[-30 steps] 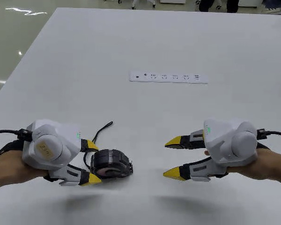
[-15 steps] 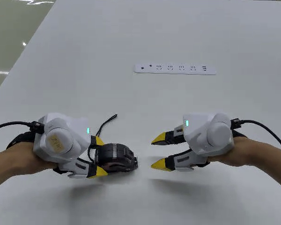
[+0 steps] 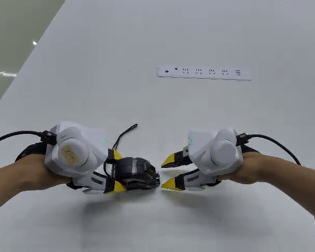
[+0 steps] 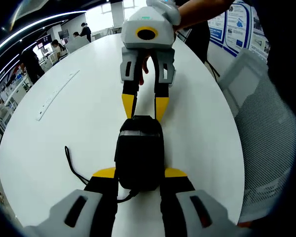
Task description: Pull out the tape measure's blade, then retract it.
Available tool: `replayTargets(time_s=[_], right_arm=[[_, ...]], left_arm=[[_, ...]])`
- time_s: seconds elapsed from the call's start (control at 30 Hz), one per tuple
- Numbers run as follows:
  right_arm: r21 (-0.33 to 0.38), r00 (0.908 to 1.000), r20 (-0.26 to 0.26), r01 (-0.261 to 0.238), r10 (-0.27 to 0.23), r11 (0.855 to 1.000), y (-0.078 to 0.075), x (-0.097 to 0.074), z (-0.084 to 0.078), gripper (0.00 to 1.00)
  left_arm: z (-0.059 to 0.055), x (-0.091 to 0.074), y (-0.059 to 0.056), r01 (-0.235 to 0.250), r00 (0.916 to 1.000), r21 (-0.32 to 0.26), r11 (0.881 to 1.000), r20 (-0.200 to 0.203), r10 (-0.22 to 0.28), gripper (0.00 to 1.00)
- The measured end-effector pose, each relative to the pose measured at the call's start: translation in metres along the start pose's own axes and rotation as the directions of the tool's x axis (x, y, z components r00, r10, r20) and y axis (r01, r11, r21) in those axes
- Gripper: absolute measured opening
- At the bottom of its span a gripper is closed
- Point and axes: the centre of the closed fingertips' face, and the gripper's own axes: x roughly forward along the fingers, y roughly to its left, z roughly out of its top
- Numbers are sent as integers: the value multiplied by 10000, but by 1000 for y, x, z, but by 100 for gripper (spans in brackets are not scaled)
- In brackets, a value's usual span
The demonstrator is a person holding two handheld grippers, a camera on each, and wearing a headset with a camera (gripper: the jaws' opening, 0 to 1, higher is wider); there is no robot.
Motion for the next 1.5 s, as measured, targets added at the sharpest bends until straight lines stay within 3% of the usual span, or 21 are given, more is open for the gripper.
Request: replayTargets(time_s=[0.33,0.47,0.8,1.13,1.5], right_arm=[[-280,9995,-119,-304,301,9991,2,11,1,16],[118,9992,-52,-406,407,9991,3,11,0,16],[387,9997,-212,-74,82,9992,5,11,1,13],[232,9990,-428,-82,92,9997,6,10,2,11],[276,9994,-350,-36,46,9996,6,8,3,11]], left_arm=[[-1,0,0,132,9999,70,9999,-74,-132,27],[-1,0,0,217,9997,160,9996,-95,-215,26],[-2,-2,-1,296,9995,265,9992,-116,-293,26],[-1,-3,-1,342,9994,198,9992,-18,-342,26],[-2,-4,-1,402,9990,201,9990,-190,-398,25]])
